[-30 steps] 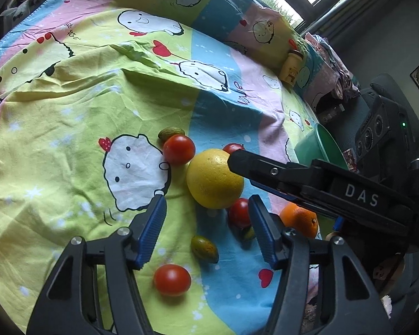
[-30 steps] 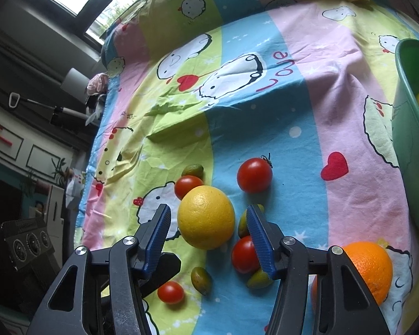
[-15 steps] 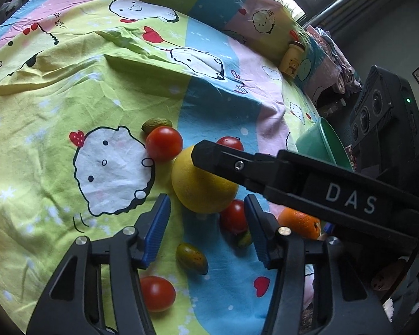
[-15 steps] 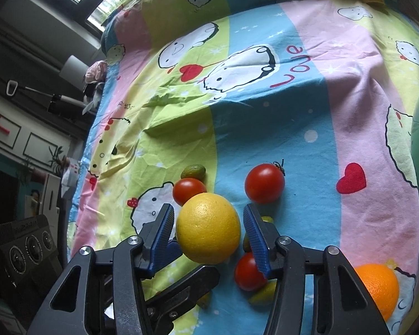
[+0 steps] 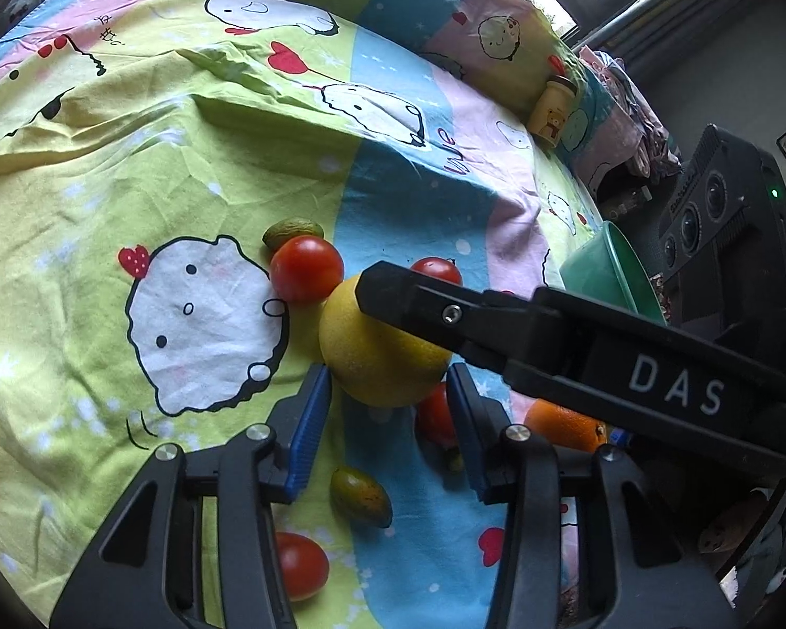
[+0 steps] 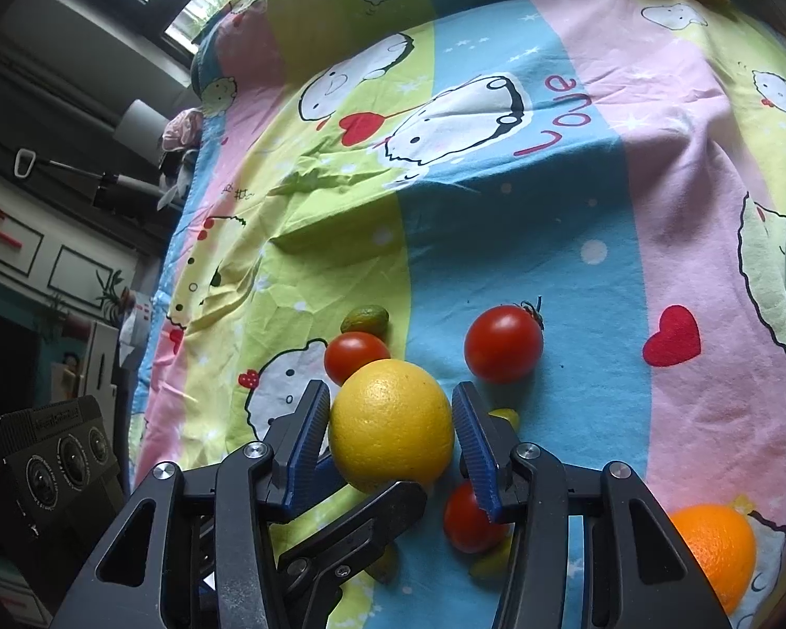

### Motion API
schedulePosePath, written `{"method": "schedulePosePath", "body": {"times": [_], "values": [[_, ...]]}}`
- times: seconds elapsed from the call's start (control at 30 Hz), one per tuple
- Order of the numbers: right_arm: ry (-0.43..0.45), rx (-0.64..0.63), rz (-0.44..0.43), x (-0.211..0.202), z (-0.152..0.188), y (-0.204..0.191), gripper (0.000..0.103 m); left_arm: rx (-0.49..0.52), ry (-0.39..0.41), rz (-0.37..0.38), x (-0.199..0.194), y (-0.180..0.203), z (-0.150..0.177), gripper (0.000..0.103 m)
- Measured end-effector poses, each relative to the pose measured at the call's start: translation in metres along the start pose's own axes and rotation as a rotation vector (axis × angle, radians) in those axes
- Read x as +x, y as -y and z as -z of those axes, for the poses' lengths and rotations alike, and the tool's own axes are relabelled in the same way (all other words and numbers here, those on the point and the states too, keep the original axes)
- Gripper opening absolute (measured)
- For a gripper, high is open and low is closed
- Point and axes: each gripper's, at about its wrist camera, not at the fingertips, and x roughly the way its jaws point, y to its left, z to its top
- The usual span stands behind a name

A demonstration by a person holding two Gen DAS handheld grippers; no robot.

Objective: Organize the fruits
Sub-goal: 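Close the right tool on the yellow grapefruit and lift it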

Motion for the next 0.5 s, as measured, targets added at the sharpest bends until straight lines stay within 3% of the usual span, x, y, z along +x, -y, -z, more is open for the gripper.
{"method": "schedulePosePath", "body": {"times": [0.5], "values": [[-0.004, -0.026, 0.007, 0.0046, 0.0020, -0.0030, 0.052, -0.010, 0.000, 0.010, -0.0001, -0.0027, -0.0003, 0.044]]}}
